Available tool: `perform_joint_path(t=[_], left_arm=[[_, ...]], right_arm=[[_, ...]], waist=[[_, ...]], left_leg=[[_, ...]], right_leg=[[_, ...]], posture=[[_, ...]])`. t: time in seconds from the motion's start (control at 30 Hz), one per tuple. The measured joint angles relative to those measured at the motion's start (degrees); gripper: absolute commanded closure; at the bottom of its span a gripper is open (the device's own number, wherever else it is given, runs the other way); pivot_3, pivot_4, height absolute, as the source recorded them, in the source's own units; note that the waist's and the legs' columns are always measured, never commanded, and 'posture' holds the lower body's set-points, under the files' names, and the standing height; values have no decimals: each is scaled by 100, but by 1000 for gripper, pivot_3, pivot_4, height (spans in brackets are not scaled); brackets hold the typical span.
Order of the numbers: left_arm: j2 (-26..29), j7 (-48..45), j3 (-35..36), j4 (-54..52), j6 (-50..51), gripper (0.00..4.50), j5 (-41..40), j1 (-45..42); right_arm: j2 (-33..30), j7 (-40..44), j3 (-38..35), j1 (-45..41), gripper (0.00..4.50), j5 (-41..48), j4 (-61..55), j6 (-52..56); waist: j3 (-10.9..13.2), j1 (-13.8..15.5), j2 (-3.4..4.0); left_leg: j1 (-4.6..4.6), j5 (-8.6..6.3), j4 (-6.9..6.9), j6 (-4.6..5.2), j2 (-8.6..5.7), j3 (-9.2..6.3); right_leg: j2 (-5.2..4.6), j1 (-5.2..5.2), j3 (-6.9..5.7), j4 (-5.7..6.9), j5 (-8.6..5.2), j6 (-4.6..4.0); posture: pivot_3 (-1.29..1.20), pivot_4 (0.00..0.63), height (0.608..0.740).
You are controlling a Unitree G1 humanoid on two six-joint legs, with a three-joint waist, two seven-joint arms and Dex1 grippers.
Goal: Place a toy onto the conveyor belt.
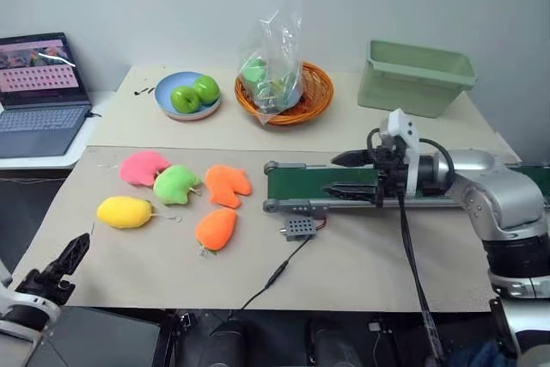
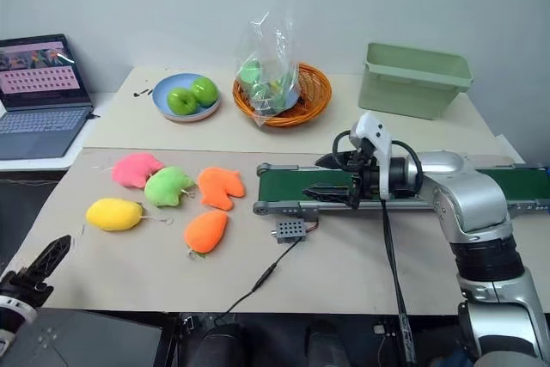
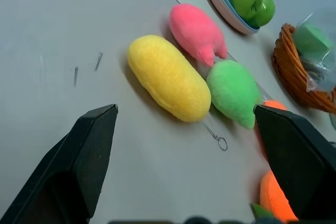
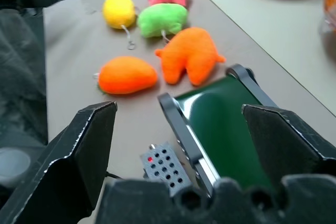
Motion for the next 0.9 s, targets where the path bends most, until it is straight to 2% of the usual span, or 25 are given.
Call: perform_joint_path(t=[0.23,0.4,0.6,0.9], left_arm=[[-473,252,-175,71,-354,83,-716,-149],[-660,344,-325,629,-794,83,-783,-357],[-597,391,-382,1579,-1231,83,-844,-923],[-348,533,-690,2888,-1795,83,-444,-1795]], right_arm=[[-1,400,195,1,0,87,-2,-2],[-34,448,215,-67,0,67,24,-21],[-140,444,211,-136,0,25,22,-60],[-256,205,-30,-53,0,83,-199,-24]], waist=[[0,-47,0],[0,-66,0],[-1,-59,-3],[-1,-23,-3]], left_leg=[[-2,0,-1,0,0,2],[-1,0,-1,0,-1,4],[-2,0,-1,0,-3,4],[4,0,-1,0,-4,0]], right_leg=[[0,-3,3,1,1,-2],[2,-3,4,0,1,-2],[2,-2,3,0,1,-2],[3,1,0,7,2,-3]], posture=[[0,150,740],[0,150,740],[0,150,740],[0,150,740]])
